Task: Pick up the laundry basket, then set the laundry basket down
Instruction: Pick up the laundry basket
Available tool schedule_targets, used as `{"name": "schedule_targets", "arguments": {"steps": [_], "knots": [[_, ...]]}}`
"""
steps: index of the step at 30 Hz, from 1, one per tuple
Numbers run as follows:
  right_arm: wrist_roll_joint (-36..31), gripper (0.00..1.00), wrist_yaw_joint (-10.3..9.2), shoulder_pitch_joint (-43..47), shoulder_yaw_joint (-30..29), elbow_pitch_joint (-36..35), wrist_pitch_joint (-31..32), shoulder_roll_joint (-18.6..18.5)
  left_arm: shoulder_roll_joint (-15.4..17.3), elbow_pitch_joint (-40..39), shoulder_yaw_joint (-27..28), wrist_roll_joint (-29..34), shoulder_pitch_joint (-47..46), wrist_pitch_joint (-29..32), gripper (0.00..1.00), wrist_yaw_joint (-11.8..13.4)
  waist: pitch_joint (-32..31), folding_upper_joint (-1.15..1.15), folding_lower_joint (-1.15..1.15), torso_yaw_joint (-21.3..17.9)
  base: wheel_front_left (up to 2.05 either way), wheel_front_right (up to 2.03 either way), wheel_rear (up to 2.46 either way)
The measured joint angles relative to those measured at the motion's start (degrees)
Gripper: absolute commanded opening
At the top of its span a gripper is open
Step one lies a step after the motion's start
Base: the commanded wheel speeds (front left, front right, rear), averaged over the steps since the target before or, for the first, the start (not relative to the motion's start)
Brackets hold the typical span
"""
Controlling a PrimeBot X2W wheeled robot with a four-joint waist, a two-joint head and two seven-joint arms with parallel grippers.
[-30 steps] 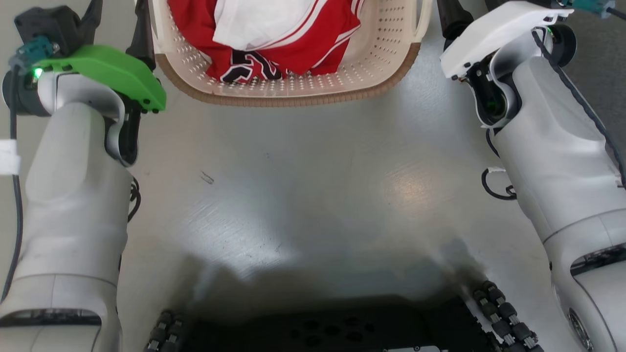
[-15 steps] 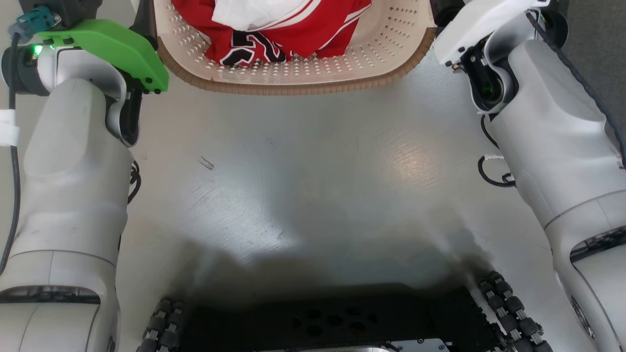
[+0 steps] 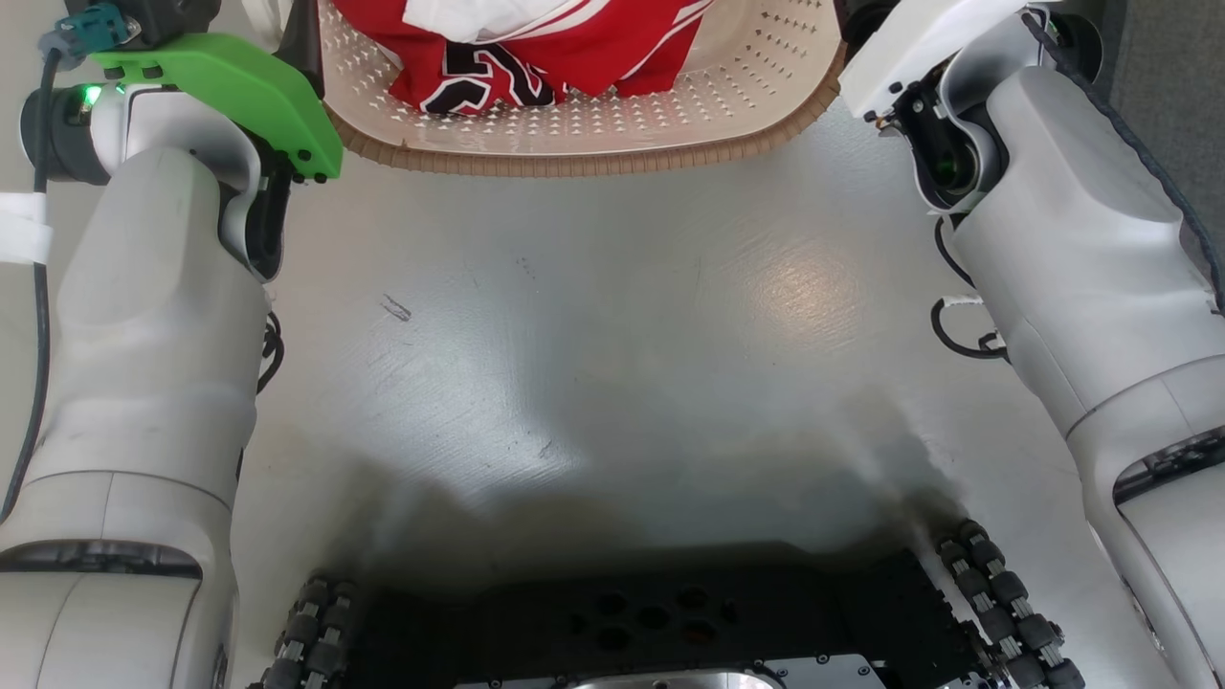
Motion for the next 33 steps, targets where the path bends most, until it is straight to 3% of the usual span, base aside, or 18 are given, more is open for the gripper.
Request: {"name": "schedule_targets", "arguments": {"steps": [3,4,5,6,7,9,21,33], "knots": [[0.42,1.00,0.00,-0.54,0.78,0.47,-0.07,0.01,0.00,0.58,-0.16,-0.52,-0.34,-0.29,0.99,0.00,0.10,0.00,0.00,-0.03,0.00,0.00,0.00],[0.74,1.00,0.00,-0.68,1.01,0.57,-0.15,0.00,-0.01,0.73,-0.23,-0.54,-0.50,-0.33,0.73,0.00,0.13,0.00,0.00,-0.04,0.00,0.00,0.00],[0.82,0.84,0.00,-0.77,1.30,0.74,-0.51,0.01,-0.02,0.90,-0.33,-0.67,-0.75,-0.34,0.45,-0.01,0.15,0.00,0.00,-0.06,0.00,0.00,0.00],[0.92,0.37,0.00,-0.85,1.52,0.89,-0.51,0.01,-0.02,1.08,-0.44,-0.80,-0.97,-0.35,0.20,-0.01,0.17,0.00,0.00,-0.08,0.00,0.00,0.00],[1.36,0.17,-0.01,-0.90,1.76,1.01,-0.55,0.00,-0.02,1.25,-0.69,-0.94,-1.13,-0.47,0.00,0.00,0.19,0.00,0.00,-0.10,0.00,0.00,0.00],[2.18,0.00,0.00,-0.97,2.26,1.26,-0.78,0.01,-0.04,1.55,-1.36,-1.22,-1.36,-0.63,0.00,-0.01,0.20,0.00,0.00,-0.14,0.00,0.00,0.00],[3.86,0.00,-0.43,-1.56,5.00,3.69,-2.48,0.38,-1.13,3.07,-3.35,-3.10,-2.03,-2.13,0.00,-0.49,-1.62,0.00,0.00,-0.40,0.00,0.00,0.00],[5.60,0.00,-0.12,0.06,8.55,6.12,-3.03,0.49,-1.41,5.64,-5.47,-5.20,0.31,-2.36,0.00,-0.49,-7.79,0.00,0.00,-0.89,0.00,0.00,0.00]]}}
